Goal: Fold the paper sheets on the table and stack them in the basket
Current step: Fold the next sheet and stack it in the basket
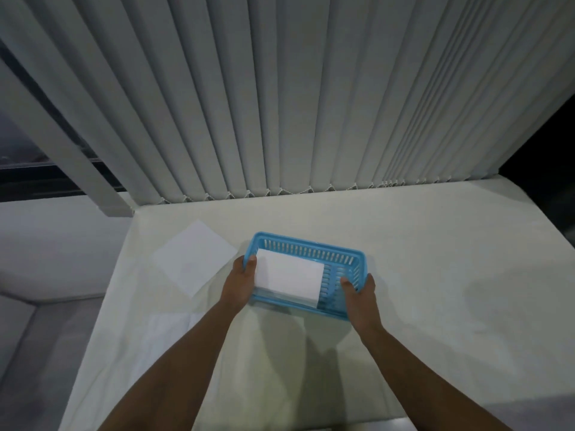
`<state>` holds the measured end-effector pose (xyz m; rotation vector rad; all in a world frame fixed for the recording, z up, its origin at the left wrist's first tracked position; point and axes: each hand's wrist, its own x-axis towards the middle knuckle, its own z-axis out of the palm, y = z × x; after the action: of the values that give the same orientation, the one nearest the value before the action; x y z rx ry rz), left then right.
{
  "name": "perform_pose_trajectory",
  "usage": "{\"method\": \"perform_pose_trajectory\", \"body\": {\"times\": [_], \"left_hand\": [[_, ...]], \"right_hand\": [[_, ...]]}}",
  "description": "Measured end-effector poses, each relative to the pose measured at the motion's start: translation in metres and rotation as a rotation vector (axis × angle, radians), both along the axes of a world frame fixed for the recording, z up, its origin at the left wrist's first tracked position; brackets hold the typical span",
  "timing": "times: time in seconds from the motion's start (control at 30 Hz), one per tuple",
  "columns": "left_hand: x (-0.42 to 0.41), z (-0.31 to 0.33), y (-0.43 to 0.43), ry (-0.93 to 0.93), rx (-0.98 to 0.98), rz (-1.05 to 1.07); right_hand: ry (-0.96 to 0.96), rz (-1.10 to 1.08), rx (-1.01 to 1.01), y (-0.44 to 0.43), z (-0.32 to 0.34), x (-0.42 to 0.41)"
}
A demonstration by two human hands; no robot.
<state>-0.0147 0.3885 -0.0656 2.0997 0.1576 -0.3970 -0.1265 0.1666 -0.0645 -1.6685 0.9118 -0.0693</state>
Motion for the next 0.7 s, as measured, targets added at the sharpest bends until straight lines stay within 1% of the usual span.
{"method": "perform_pose_trajectory", "body": {"times": [0.1,0.13,0.2,0.23,0.3,0.37,0.47,0.57,0.7], "left_hand": [[0.007,-0.003,0.013,0.005,-0.021,-0.059],[0.009,-0.003,0.016,-0.008,-0.020,-0.084],[0.011,-0.001,0.022,-0.040,-0.013,-0.126],[0.011,0.002,0.024,-0.054,-0.012,-0.135],[0.009,0.004,0.033,-0.092,0.024,-0.136],[0.005,0.004,0.049,-0.110,0.093,-0.106],[-0.006,0.002,0.081,-0.079,0.193,-0.040],[-0.024,0.000,0.117,-0.062,0.294,0.050],[-0.051,-0.005,0.165,-0.011,0.421,0.137]], "right_hand": [[0.075,-0.040,-0.068,0.016,-0.003,-0.001],[0.120,-0.042,-0.142,0.021,-0.002,-0.001],[0.221,-0.021,-0.371,0.030,0.005,-0.001],[0.239,0.003,-0.481,0.036,0.010,-0.001],[0.209,0.070,-0.666,0.051,0.016,0.003],[0.161,0.138,-0.788,0.070,0.020,0.011],[0.125,0.289,-0.885,0.100,0.033,0.025],[0.011,0.466,-0.959,0.133,0.042,0.038],[-0.065,0.747,-1.059,0.184,0.037,0.055]]}}
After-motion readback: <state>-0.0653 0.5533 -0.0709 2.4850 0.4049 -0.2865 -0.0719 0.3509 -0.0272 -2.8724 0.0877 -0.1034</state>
